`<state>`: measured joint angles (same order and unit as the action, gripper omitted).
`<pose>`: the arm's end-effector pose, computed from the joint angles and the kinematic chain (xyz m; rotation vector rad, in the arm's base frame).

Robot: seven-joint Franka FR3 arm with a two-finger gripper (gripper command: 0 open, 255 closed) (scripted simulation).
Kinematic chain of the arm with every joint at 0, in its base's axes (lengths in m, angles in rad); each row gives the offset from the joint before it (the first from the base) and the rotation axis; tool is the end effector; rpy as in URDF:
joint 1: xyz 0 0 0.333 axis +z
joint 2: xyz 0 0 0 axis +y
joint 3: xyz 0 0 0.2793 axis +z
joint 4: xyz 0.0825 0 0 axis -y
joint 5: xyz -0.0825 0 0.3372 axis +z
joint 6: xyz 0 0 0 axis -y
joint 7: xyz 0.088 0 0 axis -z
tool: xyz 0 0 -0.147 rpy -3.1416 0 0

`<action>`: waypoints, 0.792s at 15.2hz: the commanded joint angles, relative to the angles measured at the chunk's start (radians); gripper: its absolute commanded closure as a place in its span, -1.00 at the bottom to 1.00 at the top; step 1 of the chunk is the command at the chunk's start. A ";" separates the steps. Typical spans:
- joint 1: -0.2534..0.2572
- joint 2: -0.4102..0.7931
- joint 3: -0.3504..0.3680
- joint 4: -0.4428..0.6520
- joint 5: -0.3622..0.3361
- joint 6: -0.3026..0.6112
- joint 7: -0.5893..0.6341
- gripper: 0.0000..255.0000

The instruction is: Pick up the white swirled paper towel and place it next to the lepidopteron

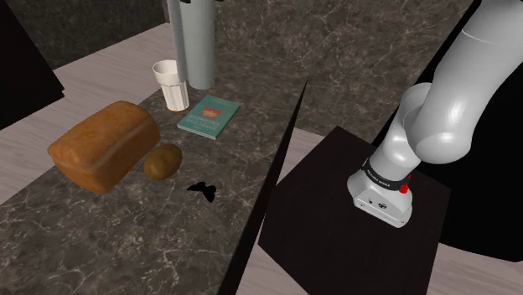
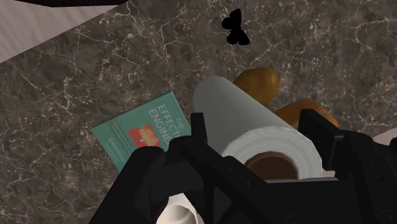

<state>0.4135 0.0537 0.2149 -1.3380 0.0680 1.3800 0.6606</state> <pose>0.4002 0.3004 0.6018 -3.0839 0.0307 0.0854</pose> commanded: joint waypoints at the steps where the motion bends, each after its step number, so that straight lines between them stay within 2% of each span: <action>1: 0.012 0.004 0.011 0.000 -0.001 0.005 0.024 1.00; 12: 0.006 -0.061 0.006 -0.233 0.012 0.174 0.002 1.00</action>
<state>0.4212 0.0001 0.2221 -1.5446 0.0786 1.5345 0.6668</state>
